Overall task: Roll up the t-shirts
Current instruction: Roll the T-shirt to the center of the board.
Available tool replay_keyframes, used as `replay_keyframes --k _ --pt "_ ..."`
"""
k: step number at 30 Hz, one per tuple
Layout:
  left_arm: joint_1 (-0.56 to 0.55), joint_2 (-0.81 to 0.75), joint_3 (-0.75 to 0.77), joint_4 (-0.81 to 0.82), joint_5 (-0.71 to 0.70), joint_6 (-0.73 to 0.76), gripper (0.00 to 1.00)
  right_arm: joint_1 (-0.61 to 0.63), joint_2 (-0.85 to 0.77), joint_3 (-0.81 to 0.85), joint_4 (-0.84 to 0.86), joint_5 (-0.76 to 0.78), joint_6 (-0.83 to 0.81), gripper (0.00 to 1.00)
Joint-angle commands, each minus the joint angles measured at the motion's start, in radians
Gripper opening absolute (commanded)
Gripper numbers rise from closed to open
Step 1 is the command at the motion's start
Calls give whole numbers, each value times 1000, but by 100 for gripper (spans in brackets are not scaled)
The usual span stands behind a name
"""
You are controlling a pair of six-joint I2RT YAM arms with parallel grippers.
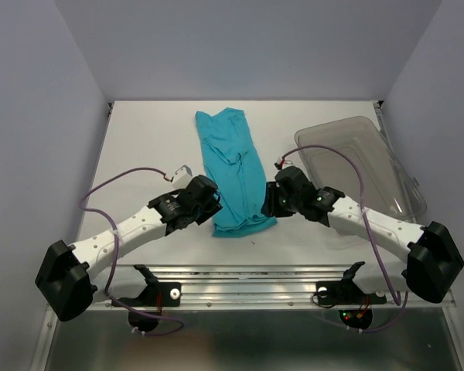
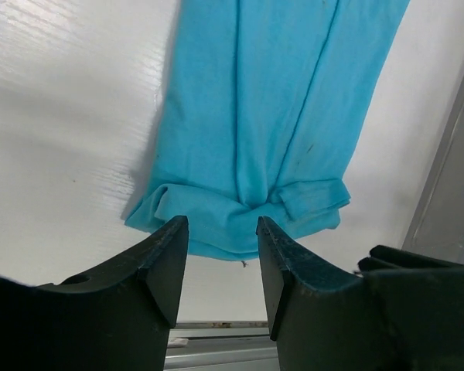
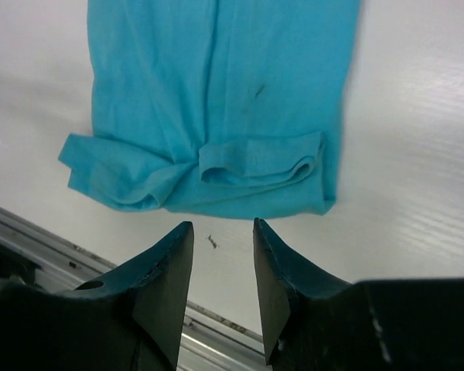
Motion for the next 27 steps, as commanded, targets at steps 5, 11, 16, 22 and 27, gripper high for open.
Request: replay_keyframes --k 5,11,16,22,27 --pt "-11 -39 -72 -26 16 14 51 106 72 -56 121 -136 72 40" --pt "-11 -79 -88 -39 3 6 51 158 171 -26 162 -159 77 39" --pt "-12 -102 -97 -49 -1 0 50 158 238 22 182 -120 76 36" --pt "-11 -151 -112 -67 -7 -8 50 158 303 80 181 -81 69 27" --pt "-11 -184 -134 -64 -11 -12 50 158 355 117 178 -54 63 24"
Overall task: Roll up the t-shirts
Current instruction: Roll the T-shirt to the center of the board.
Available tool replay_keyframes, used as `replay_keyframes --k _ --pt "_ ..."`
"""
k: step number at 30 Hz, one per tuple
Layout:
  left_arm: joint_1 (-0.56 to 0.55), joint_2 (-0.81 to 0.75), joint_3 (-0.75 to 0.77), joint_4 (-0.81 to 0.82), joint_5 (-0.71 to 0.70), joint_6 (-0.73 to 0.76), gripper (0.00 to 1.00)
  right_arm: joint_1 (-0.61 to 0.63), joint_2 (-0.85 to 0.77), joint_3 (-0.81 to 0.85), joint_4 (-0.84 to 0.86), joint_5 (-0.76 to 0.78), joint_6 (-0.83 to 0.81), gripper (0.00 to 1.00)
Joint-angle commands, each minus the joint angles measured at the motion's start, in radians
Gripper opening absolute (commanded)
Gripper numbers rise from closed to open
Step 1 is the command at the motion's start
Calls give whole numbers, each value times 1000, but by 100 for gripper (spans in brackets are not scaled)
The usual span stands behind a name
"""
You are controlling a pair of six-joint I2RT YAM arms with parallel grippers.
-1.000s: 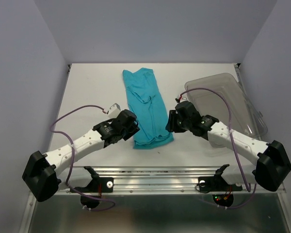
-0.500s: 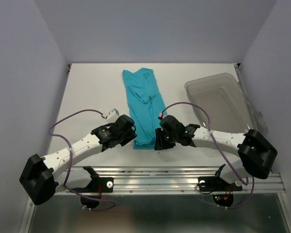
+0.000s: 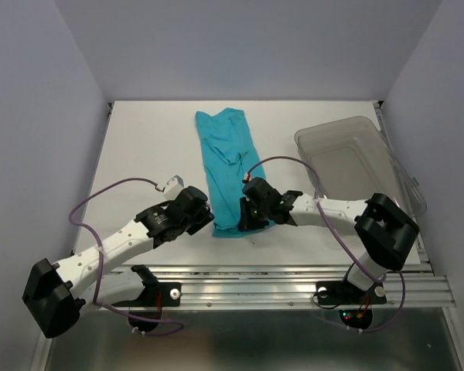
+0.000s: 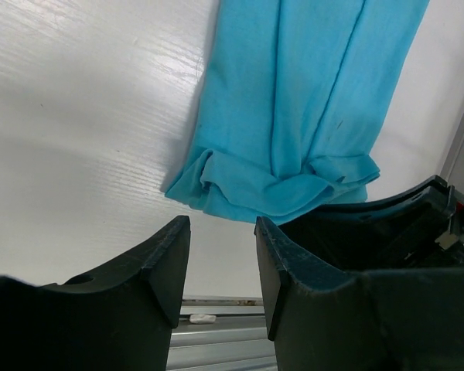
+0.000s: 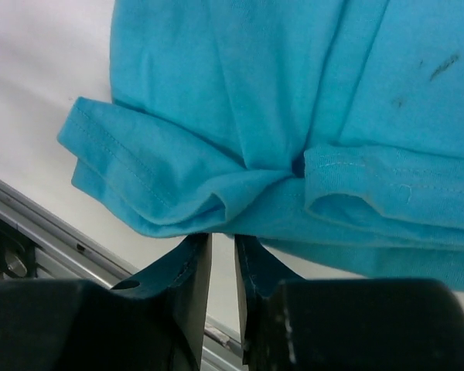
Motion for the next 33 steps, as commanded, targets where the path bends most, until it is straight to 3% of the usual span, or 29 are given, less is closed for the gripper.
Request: replay_keyframes --k 1,7,18,25,30,33 --pt "-3 -35 -23 -16 -33 -9 50 3 38 65 35 44 -10 22" --pt "-3 -35 -40 1 -13 -6 50 -9 69 135 20 122 -54 22" --pt "-28 18 -66 145 96 27 39 -83 181 283 -17 123 -119 22" --pt "-31 117 -30 229 134 83 36 -136 14 157 -55 182 -129 27" --pt "-32 138 -34 206 105 136 31 -182 -98 33 -80 179 -128 43" --pt "-34 109 -78 188 87 139 32 -205 -167 -34 -100 176 -126 46"
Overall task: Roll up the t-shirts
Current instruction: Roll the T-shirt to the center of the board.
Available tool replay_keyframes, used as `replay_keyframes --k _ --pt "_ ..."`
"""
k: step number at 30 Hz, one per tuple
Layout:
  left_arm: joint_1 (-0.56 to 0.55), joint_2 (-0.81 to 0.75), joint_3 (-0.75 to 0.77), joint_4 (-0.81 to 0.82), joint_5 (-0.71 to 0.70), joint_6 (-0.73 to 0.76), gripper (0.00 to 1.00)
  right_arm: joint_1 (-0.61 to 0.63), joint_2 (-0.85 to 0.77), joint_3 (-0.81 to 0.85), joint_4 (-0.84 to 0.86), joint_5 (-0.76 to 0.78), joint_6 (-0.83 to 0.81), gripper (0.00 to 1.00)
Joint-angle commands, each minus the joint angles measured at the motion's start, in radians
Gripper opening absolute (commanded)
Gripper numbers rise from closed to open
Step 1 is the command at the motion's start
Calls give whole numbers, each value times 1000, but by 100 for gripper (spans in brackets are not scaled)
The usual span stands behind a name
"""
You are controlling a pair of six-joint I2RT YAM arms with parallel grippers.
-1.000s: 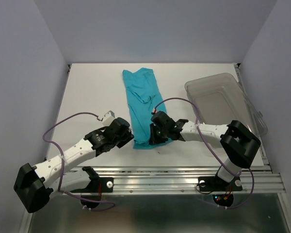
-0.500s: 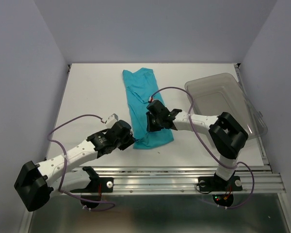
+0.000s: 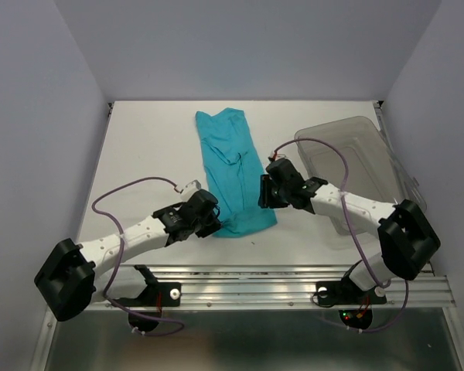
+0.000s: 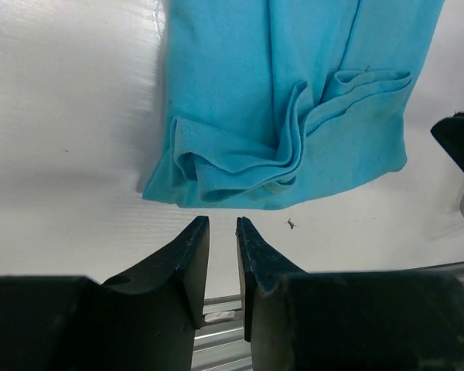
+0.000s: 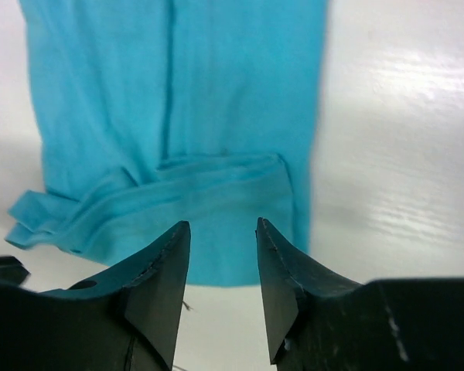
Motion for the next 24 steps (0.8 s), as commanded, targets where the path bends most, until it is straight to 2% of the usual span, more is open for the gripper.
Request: replay_keyframes --k 1,2,3,7,13,18,23,24 --pt "-7 -58 -28 -11 -41 26 36 -23 -87 -85 -39 15 -9 47" --pt "-7 -72 -59 -11 -44 20 45 -38 -113 -114 -39 -1 -6 47" --pt "-7 -92 -73 -3 -42 13 50 -55 -122 -126 -39 -11 -6 49" --pt "-7 -103 -142 73 -27 -14 58 -96 -136 -172 -35 -61 2 52" --pt "-8 -26 -176 198 -1 -31 57 -116 -110 -203 8 -99 12 56" --pt "-8 32 -159 212 -21 -31 49 -116 -86 -220 31 -139 18 54" --pt "-8 68 -157 218 -35 -43 41 -116 -70 -255 73 -160 38 45" --pt "-8 72 -160 218 -36 -46 38 -116 -66 -266 85 -163 43 39"
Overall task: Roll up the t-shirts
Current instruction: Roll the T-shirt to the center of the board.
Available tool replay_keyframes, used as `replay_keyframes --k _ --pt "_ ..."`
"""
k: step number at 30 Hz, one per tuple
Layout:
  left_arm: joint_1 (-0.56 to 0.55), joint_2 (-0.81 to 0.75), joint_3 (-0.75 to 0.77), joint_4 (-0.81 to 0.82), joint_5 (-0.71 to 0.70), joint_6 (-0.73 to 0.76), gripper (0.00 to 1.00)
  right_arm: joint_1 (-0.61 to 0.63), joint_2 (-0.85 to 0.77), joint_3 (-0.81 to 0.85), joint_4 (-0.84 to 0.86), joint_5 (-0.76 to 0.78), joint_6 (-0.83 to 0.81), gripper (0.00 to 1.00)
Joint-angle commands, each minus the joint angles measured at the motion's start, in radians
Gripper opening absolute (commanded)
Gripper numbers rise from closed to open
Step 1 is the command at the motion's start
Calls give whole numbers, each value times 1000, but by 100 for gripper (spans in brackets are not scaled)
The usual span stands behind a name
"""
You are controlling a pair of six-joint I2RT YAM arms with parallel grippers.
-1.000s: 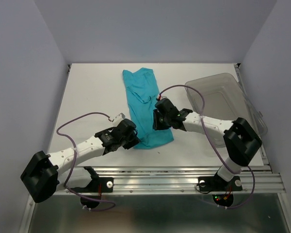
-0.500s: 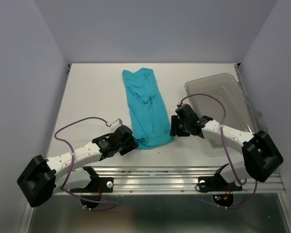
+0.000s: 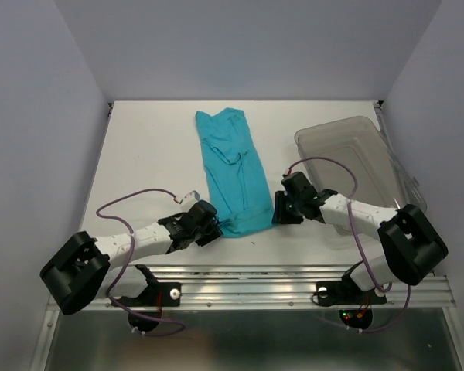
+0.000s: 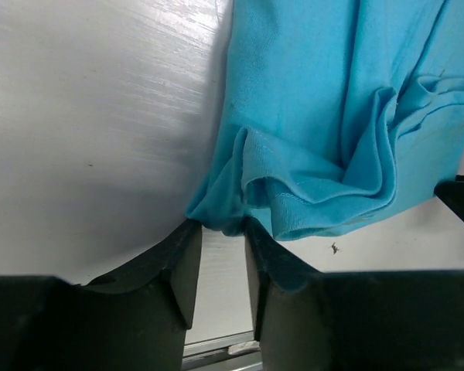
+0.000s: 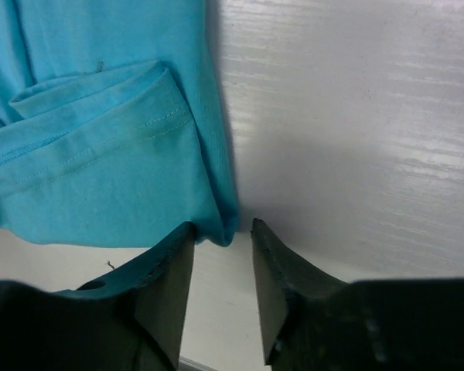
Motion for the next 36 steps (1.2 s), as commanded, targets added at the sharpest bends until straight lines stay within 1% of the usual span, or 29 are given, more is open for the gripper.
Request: replay_keyframes --k 1,2,3,4,5,6,7,10,13,18,23,28,29,30,31,32,33,34,35,36 --pt "-4 17 3 12 -34 -17 36 -4 17 -29 76 -32 24 35" --pt "-4 17 3 10 -36 -22 33 -4 20 -31 78 -30 27 32" --pt "-4 17 3 9 -39 -25 28 -4 23 -32 78 -27 27 28" --pt "-4 13 1 1 -43 -31 24 -4 21 -34 78 -26 27 20" --pt "-4 10 0 -5 -48 -43 19 -4 17 -34 78 -23 29 17" --pt "-4 6 0 -16 -51 -51 7 -4 12 -34 78 -13 30 13" --pt "-4 -9 1 -34 -65 -57 0 -4 -6 -32 76 -9 32 7" --pt "-4 -58 14 -68 -85 -71 0 -4 -49 -25 61 5 32 1" --pt "-3 -120 38 -123 -115 -73 0 -4 -84 3 36 10 32 1" --pt "-3 -200 66 -163 -129 -73 0 -4 -117 40 18 5 16 1" --pt "-3 -206 22 -146 -77 -99 0 -4 -97 27 22 -30 12 1" --pt "-4 -180 -40 -112 -13 -120 0 -4 -89 -34 61 -88 24 1" --pt "-4 -174 -43 -112 -5 -122 5 -4 -89 -42 65 -96 30 1" --pt "-4 -169 -46 -115 -1 -122 22 -4 -91 -51 68 -102 33 4" --pt "-4 -161 -42 -138 2 -126 37 -4 -89 -55 71 -110 35 27" --pt "-4 -160 -34 -154 -1 -129 53 -4 -88 -63 68 -110 33 43" --pt "-4 -160 -25 -173 -7 -129 68 -4 -88 -63 59 -105 29 48" --pt "-4 -163 -9 -196 -16 -128 76 -4 -88 -60 33 -81 27 53" --pt "-4 -167 26 -250 -45 -126 76 -4 -98 -55 22 -64 23 53" --pt "-4 -172 44 -273 -60 -123 75 -4 -106 -48 10 -44 15 54"
